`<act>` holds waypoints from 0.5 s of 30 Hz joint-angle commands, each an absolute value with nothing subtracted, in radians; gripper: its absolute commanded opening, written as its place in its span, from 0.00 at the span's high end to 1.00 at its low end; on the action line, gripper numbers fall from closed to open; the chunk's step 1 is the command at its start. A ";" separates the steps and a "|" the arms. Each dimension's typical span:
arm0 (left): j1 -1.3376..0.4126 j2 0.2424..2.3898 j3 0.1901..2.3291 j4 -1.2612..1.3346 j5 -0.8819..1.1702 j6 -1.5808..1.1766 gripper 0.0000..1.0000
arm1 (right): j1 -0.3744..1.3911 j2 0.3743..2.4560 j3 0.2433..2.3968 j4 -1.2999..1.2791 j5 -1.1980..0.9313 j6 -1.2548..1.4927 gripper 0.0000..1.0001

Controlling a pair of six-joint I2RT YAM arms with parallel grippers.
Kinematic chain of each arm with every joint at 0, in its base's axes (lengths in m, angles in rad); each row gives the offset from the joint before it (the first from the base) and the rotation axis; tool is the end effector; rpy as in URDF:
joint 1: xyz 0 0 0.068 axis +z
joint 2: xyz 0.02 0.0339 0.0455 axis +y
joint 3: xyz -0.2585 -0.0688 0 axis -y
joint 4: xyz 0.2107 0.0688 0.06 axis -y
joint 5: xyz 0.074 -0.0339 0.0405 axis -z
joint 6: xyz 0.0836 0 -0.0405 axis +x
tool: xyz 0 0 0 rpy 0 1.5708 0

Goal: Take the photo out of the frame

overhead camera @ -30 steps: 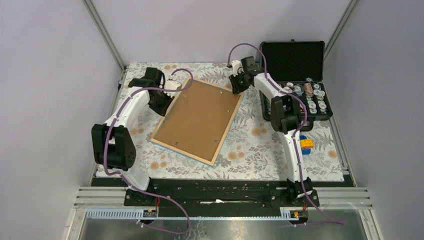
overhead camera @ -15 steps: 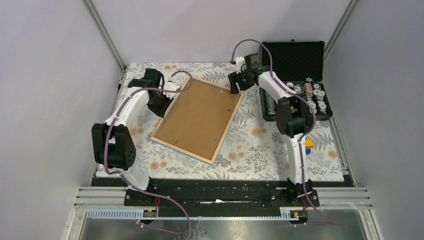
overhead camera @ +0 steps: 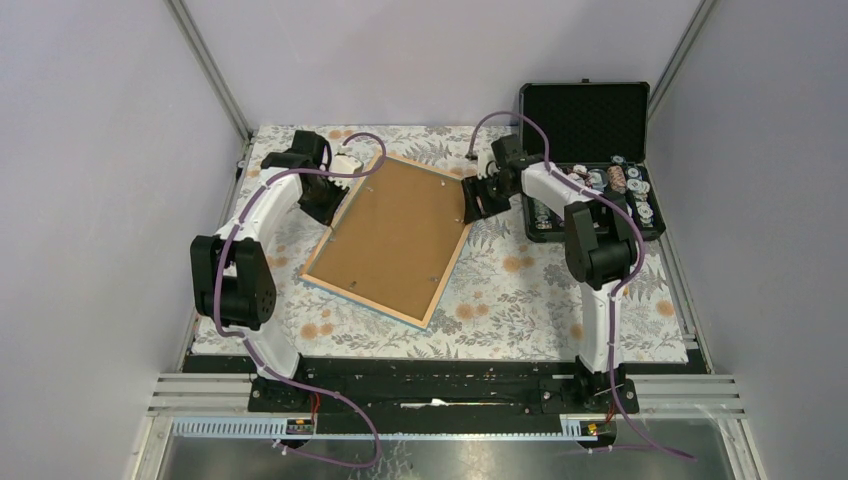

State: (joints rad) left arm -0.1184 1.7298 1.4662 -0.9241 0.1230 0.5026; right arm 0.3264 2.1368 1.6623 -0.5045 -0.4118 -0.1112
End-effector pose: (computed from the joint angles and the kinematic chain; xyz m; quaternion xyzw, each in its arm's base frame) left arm 0.3351 -0.0502 0.2262 0.3105 0.9294 -0.0229 0.1980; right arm 0.4226 0.1784 0.1638 -0.2614 0.9011 0.2251 0.2628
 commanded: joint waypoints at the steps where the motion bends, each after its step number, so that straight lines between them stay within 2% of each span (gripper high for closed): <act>1: -0.117 1.721 1.510 -0.899 0.122 0.487 1.00 | 0.363 2.059 1.591 -0.521 -0.446 -0.021 0.32; 7: -0.116 1.700 1.478 -0.884 0.120 0.481 1.00 | 0.374 2.099 1.580 -0.496 -0.472 0.071 0.31; 11: -0.117 1.696 1.476 -0.884 0.119 0.475 1.00 | 0.374 2.157 1.643 -0.500 -0.423 0.089 0.34; 15: -0.117 1.692 1.473 -0.884 0.117 0.475 1.00 | 0.369 2.207 1.727 -0.514 -0.343 0.062 0.51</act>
